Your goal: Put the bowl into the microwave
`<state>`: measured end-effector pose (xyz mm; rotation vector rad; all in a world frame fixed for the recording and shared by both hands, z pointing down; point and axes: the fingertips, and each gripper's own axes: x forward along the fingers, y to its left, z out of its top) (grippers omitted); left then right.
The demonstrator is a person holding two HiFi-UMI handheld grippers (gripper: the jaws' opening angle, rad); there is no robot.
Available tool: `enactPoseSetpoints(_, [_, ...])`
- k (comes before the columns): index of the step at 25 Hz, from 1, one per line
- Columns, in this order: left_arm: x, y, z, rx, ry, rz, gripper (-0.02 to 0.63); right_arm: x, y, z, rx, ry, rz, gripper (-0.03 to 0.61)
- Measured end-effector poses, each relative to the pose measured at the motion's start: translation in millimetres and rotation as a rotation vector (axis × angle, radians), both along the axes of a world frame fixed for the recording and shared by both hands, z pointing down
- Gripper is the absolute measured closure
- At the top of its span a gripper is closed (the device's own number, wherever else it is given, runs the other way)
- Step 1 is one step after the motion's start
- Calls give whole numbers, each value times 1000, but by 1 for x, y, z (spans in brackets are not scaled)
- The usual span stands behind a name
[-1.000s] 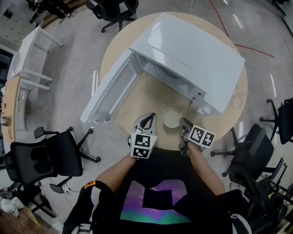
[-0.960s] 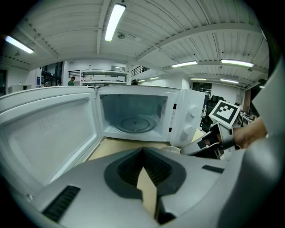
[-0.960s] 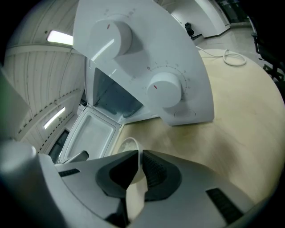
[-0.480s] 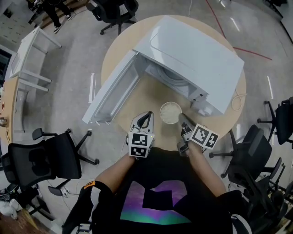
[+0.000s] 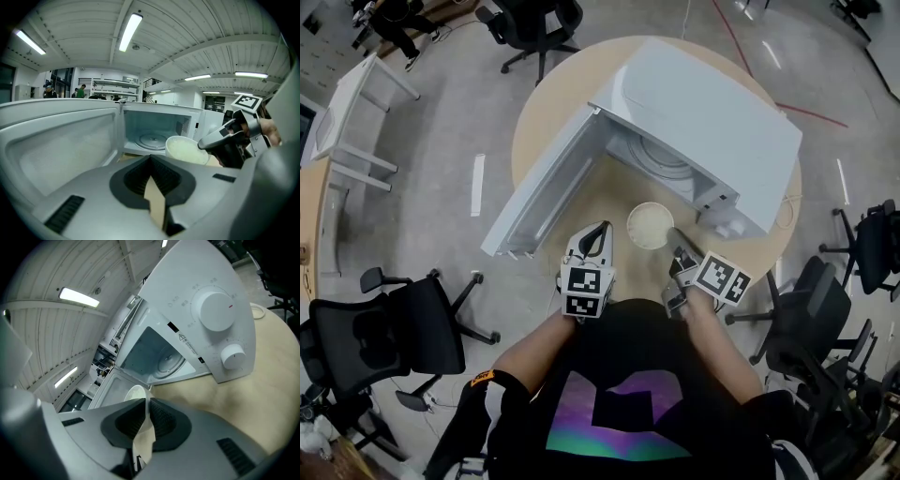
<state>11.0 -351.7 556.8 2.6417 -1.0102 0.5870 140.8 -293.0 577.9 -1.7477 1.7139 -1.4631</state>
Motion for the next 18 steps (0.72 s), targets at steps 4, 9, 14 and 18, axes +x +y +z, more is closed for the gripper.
enactPoseSetpoints(4, [-13,-10,-4,10,17,14,568,-12,-7,-4,6,2,36,537])
enactPoseSetpoints(9, [-28,-22,-9,27,34,34,568,-25,-15,-6,10,3,94,535])
enactPoseSetpoints(14, [-35,-33,-17,50,52,67,568,-35,-24,-10,18,13,151,535])
enactPoseSetpoints(18, [-32,-43,-16,51,56,84,568,-36,-34,-11,17,11,185,535])
